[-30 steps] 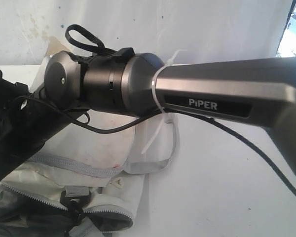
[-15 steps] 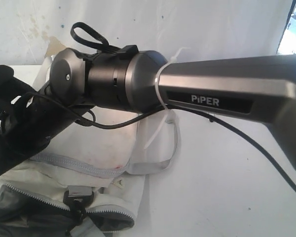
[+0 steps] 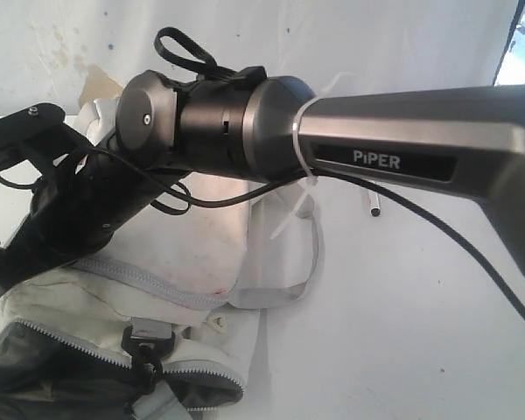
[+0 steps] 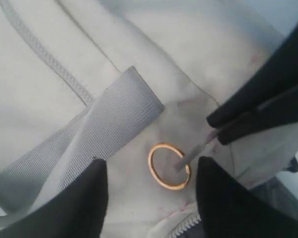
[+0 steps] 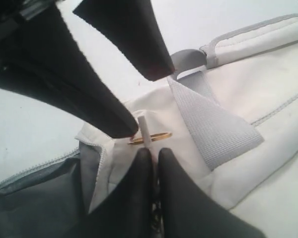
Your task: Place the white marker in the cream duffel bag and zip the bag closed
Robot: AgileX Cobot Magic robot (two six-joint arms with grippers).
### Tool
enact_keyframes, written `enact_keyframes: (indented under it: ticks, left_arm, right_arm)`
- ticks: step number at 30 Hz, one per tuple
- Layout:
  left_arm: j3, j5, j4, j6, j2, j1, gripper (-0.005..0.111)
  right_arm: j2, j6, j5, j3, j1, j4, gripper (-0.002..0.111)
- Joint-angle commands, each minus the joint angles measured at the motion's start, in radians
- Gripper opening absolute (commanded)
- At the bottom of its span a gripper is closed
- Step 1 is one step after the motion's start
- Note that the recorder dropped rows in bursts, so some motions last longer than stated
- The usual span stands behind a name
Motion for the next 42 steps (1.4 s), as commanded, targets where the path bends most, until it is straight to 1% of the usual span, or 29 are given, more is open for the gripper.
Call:
enact_keyframes:
  ticks: [1,2,4,7,15,17,21,23,27,33,39,40,42]
  left_arm:
    - [-0.004,0.012,0.026,0.181,-0.037,0.005,0.038]
    - [-0.002,0.012,0.036,0.185,-0.04,0.005,0.035]
    - [0.0,0.012,0.044,0.172,-0.039,0.002,0.032]
    - [0.017,0.012,0.045,0.044,-0.039,0.001,0.032]
    - [0.071,0.012,0.069,0.07,-0.044,0.001,0.033]
    - [0.092,0.012,0.061,0.056,-0.049,0.001,0.04]
    - [0.116,0.012,0.01,0.047,-0.049,0.001,0.065]
    - [0.116,0.012,-0.016,0.052,-0.049,-0.003,0.07]
    - [0.116,0.012,-0.056,0.145,-0.049,-0.005,0.07]
    - [0.116,0.012,-0.066,0.17,-0.049,-0.008,0.07]
    - [0.116,0.012,-0.07,0.229,-0.035,-0.087,0.07]
    - [0.116,-0.025,-0.059,0.235,-0.035,-0.101,0.07]
    - [0.116,-0.061,-0.056,0.223,-0.035,-0.103,0.07]
  right_arm:
    - [-0.018,0.004,-0.001,0.001,-0.018,-0.007,0.0]
    - [-0.018,0.004,-0.001,0.001,-0.018,-0.007,0.0]
    - [-0.018,0.004,-0.001,0.001,-0.017,-0.01,0.0]
    - [-0.018,0.004,-0.001,0.001,-0.017,-0.011,0.0]
    - [-0.018,0.007,-0.023,0.001,-0.017,-0.01,0.0]
    - [-0.018,0.011,-0.031,0.001,-0.017,-0.01,0.0]
    - [-0.018,0.032,-0.053,0.001,-0.017,-0.01,0.0]
    - [-0.018,0.032,-0.062,0.001,-0.017,-0.01,0.0]
    - [-0.018,0.034,-0.068,0.001,-0.017,-0.01,0.0]
    - [-0.018,0.039,-0.075,0.001,-0.017,-0.006,0.0]
    - [-0.018,0.039,-0.082,0.001,-0.017,-0.002,0.0]
    - [-0.018,0.039,-0.082,0.001,-0.017,-0.002,0.0]
    - [-0.018,0.045,-0.082,0.001,-0.017,-0.002,0.0]
